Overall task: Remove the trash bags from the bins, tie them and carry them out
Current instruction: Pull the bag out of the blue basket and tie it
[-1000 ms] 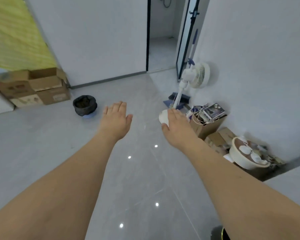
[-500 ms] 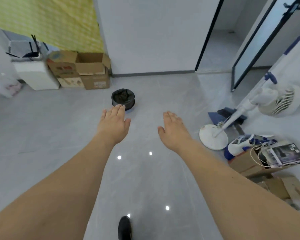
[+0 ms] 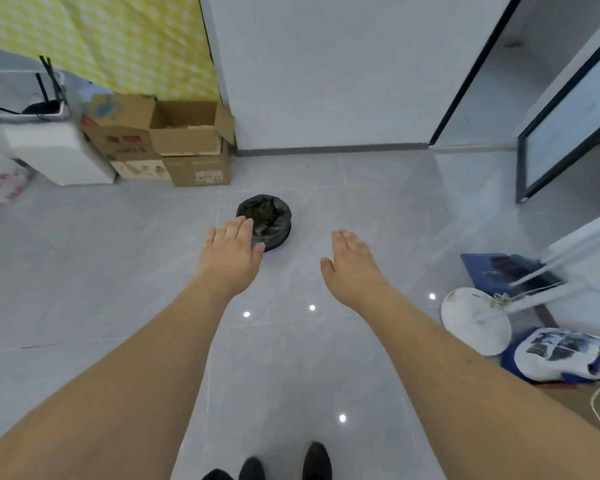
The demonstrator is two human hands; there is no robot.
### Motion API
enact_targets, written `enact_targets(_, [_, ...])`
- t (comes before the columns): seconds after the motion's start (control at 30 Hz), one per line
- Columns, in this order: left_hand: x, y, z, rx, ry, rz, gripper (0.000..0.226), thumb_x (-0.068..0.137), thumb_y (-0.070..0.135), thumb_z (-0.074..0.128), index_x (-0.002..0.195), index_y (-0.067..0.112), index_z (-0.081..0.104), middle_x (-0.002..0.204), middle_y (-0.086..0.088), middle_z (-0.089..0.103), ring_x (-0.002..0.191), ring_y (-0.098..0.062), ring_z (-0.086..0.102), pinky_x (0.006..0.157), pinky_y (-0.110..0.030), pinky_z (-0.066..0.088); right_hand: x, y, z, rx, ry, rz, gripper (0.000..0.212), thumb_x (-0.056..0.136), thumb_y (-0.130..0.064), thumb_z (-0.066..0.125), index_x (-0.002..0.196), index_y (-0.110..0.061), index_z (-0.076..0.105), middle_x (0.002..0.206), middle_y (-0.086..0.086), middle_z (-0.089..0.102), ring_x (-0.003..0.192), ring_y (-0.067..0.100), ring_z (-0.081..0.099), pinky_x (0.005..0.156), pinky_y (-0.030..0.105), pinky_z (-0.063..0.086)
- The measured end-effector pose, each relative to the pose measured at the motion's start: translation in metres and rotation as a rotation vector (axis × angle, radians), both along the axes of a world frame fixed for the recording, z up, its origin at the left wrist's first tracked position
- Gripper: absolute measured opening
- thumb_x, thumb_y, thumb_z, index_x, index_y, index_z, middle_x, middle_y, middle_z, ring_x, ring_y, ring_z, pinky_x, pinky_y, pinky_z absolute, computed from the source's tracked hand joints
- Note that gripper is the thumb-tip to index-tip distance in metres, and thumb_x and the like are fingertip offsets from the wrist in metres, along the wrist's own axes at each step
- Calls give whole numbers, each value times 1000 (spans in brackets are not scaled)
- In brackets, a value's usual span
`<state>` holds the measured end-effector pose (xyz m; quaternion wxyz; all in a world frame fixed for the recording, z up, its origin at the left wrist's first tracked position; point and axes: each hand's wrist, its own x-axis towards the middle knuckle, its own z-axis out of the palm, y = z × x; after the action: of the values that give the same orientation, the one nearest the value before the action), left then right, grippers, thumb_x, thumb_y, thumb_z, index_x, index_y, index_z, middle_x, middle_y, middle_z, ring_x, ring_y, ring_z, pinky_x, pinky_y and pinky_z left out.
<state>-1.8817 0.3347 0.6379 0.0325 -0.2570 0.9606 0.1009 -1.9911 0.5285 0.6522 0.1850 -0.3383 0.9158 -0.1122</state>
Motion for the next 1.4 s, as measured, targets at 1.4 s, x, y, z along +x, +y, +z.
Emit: enact_targets(1.4, [-297, -369, -708, 1817, 439, 1112, 52, 84, 44, 51, 118, 8, 67, 117, -12, 71, 104, -35, 69, 90, -52, 54, -325, -386, -697, -732, -1228, -1175, 27, 88, -45, 50, 94, -26, 68, 103, -1, 72, 97, 21, 64, 80, 39, 53])
